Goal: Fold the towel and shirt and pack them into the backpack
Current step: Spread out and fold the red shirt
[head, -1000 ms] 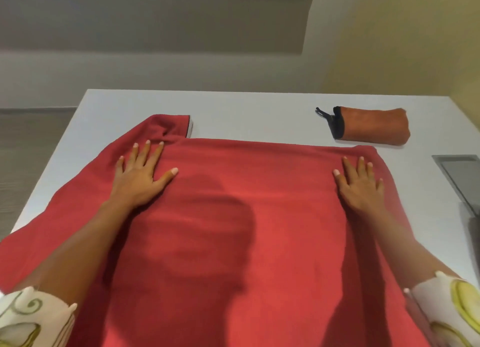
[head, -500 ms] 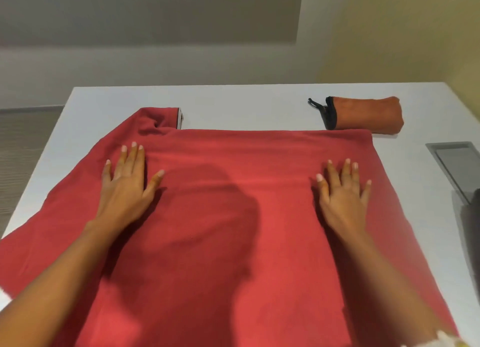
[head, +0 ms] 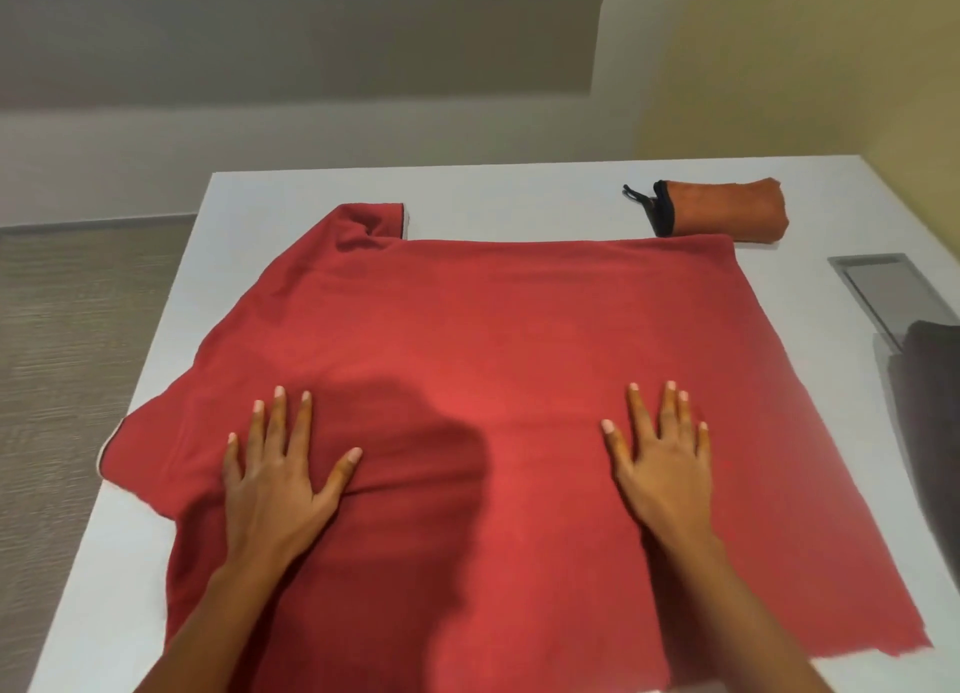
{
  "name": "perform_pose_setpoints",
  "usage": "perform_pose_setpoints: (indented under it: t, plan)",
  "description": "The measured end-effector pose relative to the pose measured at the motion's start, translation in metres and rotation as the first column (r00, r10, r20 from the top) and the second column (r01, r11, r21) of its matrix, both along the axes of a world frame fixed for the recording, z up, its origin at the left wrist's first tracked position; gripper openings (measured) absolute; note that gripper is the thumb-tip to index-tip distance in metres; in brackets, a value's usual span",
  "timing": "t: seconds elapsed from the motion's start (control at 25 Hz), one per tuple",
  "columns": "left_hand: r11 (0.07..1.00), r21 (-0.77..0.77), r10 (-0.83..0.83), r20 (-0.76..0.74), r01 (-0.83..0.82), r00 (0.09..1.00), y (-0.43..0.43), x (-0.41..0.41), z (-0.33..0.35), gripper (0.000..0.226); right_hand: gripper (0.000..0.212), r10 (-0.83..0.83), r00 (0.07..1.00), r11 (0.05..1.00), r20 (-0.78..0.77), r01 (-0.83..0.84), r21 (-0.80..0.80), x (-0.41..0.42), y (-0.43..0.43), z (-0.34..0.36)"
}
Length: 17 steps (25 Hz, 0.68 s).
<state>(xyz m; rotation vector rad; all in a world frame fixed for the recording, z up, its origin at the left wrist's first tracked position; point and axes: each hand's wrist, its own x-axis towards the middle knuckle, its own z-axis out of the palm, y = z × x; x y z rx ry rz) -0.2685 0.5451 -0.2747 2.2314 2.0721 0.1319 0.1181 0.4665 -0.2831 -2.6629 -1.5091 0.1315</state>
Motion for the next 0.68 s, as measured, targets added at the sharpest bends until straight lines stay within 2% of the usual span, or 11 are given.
perform_pose_setpoints:
  t: [0.12,0.24,0.48,0.68]
  plan:
    - [1.000,-0.004,-0.017,-0.011,0.017,1.000,0.001,-0.001,0.002,0.097,0.069,-0.121,0.992,0.993,-0.035,0.120,-0.014,0.054,-0.055,0.007]
    - [0.999,-0.006,-0.052,0.024,0.052,0.998,0.000,0.001,0.004,0.101,0.066,-0.121,0.991,0.993,-0.063,0.121,0.003,0.088,-0.099,0.016]
    - [0.987,0.075,-0.147,0.078,0.141,0.986,-0.046,0.012,0.017,0.094,0.067,-0.158,0.987,0.987,-0.023,0.157,-0.018,0.085,-0.153,0.004]
    - [0.992,0.018,-0.126,0.021,0.126,0.992,-0.122,-0.019,0.007,0.097,0.074,-0.188,0.982,0.980,0.015,0.189,-0.059,0.081,-0.157,0.012]
